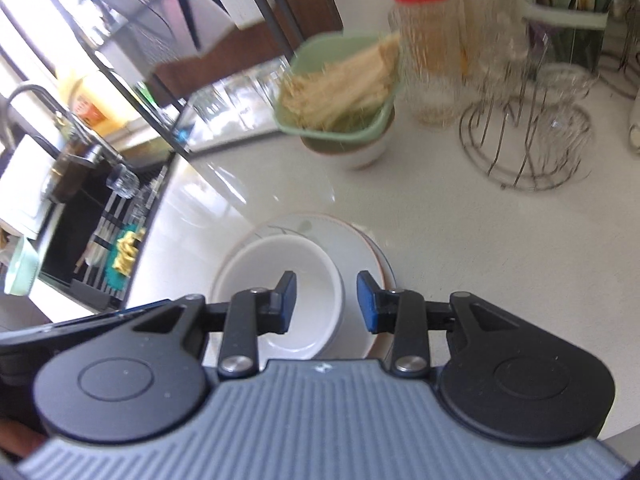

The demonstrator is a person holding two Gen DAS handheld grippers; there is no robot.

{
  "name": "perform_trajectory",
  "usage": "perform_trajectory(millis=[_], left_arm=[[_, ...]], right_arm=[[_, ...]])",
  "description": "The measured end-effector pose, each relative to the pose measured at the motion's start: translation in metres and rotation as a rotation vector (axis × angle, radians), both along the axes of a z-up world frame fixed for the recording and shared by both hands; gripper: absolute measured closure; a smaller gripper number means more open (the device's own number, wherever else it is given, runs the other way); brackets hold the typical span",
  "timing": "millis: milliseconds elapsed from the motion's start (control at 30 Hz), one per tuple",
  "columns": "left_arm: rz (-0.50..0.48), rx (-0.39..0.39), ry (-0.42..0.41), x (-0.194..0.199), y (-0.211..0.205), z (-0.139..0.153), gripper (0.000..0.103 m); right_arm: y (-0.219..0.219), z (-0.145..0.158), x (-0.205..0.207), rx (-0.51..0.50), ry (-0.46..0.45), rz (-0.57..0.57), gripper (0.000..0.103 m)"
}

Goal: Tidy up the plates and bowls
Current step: 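Set the bowl stack on the plate stack and open both grippers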

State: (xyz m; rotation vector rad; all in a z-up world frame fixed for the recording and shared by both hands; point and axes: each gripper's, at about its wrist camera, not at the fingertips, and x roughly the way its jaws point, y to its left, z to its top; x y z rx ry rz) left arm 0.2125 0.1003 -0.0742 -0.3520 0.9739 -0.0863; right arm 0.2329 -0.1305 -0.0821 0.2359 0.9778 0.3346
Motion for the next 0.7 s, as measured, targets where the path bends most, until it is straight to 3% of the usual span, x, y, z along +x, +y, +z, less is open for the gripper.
perform_trajectory(millis=[300,500,700], left_arm=[[0.055,0.085,-0.136,-0.092,-0.017,0.060,0.063],[0.051,0.119,-0.141,-0.151,-0.043,0.069,0.063],[0.035,0.108,-0.130,-0.191,-0.061,0.073,0.063]], right_arm=[[-0.024,0.048,-0.062,0.034,-0.160,0.034,0.066],[-0.042,0.065,-0.117,0.041,-0.233,0.050,0.066],[-0.064,0.071,-0.158,0.074,-0.228,0.018,0.066]])
